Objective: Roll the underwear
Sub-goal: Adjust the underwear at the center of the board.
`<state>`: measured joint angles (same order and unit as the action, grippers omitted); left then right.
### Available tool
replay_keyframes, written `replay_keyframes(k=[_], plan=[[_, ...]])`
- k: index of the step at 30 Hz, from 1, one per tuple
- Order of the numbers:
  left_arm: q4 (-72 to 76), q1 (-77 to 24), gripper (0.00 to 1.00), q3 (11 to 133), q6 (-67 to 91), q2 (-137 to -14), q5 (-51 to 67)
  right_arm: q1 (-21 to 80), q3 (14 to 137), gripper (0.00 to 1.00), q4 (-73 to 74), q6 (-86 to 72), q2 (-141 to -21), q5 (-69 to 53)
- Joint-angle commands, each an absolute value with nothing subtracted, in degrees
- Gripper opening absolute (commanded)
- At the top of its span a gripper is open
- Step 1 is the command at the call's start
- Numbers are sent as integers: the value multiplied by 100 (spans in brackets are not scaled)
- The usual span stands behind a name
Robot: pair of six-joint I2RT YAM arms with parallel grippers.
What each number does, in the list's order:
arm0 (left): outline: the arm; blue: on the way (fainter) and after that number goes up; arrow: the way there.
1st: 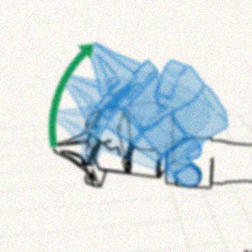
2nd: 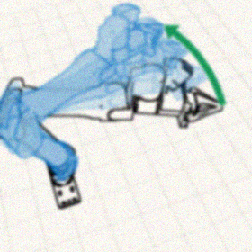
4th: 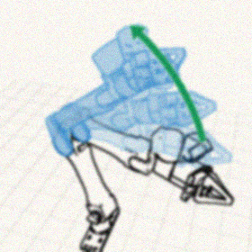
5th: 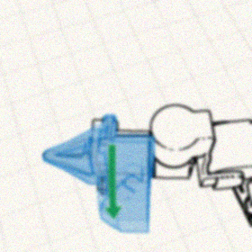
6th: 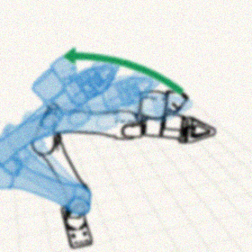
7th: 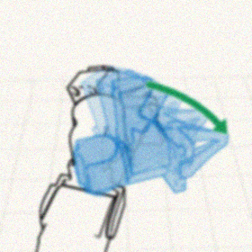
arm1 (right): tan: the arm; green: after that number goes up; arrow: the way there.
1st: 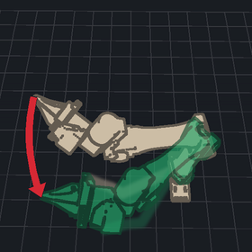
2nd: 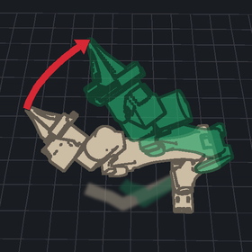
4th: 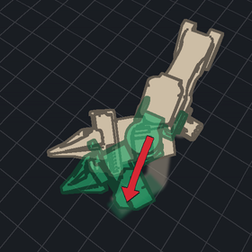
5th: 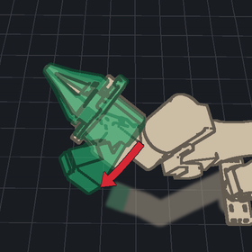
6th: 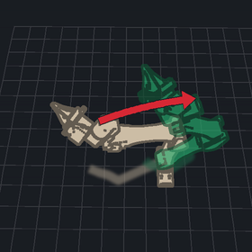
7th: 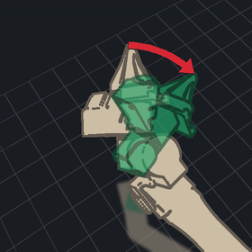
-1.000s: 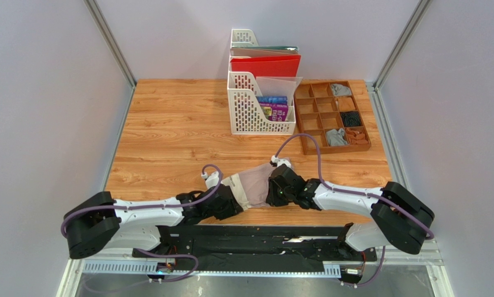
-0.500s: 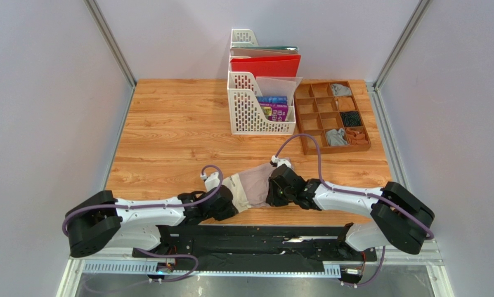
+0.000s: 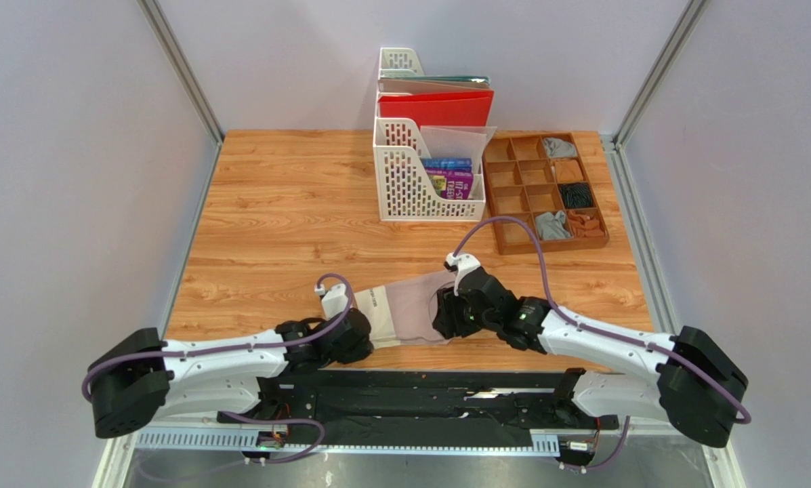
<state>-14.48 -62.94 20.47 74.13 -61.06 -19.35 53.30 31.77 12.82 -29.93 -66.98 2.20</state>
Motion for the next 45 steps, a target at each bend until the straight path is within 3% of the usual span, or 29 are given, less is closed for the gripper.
replay_keyframes(k=[1, 8, 19, 45], plan=[[-2258, -6232, 0, 1863, 7093, -5626, -2075, 5607, 3225, 50, 1012, -1777, -6416, 79], [-2373, -6100, 0, 1811, 6952, -5256, -1828, 6546, 3348, 58, 80, -968, -6916, 97], [-2593, -5862, 0, 1802, 6750, -4667, -1573, 7277, 3788, 59, -799, -141, -8287, 703], [-2768, -5748, 0, 1907, 6706, -4500, -1485, 7541, 3744, 37, -844, 132, -9132, 1362]])
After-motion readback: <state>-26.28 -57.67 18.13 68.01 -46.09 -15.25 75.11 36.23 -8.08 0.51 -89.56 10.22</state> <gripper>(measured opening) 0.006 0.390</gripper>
